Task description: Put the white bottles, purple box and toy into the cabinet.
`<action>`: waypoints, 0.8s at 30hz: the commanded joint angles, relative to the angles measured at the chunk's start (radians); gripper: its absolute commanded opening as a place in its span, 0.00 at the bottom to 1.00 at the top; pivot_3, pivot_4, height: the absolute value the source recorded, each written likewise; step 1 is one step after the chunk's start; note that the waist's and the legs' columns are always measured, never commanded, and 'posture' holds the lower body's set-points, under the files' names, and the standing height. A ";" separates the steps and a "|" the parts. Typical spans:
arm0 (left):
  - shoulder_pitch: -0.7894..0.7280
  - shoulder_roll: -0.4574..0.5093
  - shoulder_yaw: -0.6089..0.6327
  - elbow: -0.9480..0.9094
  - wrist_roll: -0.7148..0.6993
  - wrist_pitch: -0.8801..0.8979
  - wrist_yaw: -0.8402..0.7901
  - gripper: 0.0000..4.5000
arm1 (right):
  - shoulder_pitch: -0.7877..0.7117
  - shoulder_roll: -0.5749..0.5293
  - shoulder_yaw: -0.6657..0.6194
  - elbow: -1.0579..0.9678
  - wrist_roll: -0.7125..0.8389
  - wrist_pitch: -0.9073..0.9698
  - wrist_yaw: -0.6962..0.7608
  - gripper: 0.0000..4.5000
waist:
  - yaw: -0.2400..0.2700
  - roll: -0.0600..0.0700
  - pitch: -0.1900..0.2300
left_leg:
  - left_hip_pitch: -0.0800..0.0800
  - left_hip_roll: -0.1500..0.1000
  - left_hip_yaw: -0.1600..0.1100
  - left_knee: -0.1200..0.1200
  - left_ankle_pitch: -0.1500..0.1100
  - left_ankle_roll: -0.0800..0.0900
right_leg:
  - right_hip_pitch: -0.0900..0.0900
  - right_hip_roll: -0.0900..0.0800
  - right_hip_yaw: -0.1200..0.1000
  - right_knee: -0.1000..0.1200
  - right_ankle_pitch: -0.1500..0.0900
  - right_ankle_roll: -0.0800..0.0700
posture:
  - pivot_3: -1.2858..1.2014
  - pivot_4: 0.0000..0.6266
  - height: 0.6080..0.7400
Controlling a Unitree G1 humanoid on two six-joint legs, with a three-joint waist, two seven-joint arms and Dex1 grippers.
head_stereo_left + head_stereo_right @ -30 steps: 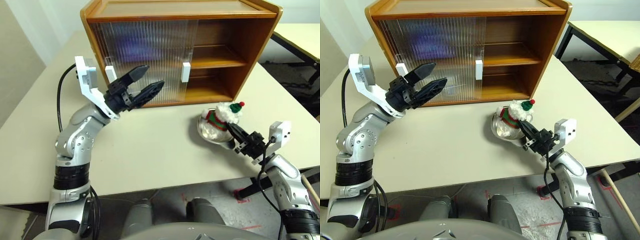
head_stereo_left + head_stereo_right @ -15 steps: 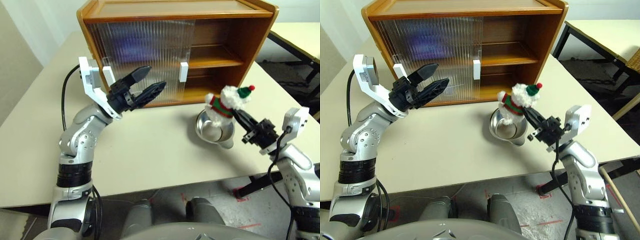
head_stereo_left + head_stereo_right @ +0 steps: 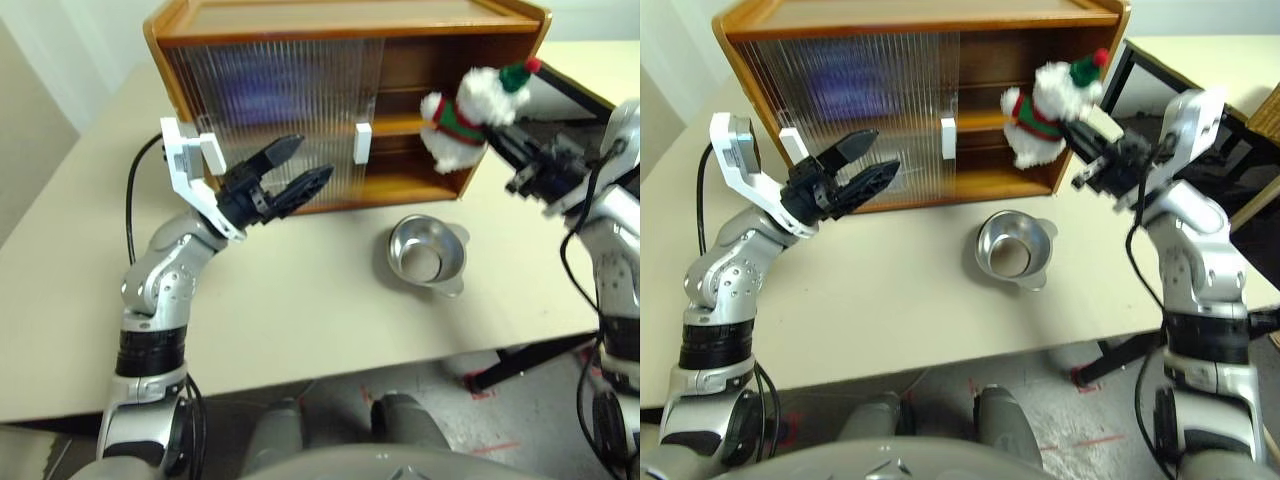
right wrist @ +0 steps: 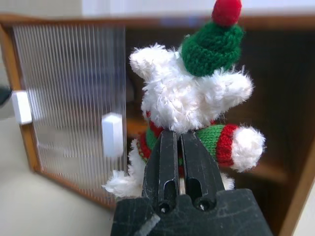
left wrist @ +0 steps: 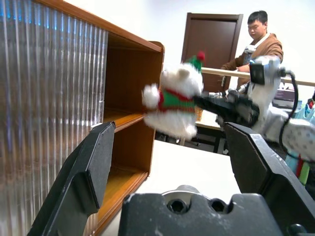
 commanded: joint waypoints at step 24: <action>0.044 0.002 0.008 -0.062 0.000 -0.010 0.041 1.00 | -0.331 0.034 0.065 0.521 -0.167 -0.111 0.107 0.00 | 0.002 0.000 0.000 | -0.001 0.000 0.000 0.000 0.000 0.001 | 0.000 -0.001 0.000 0.000 0.002 -0.002 | 0.55 0.00 1.00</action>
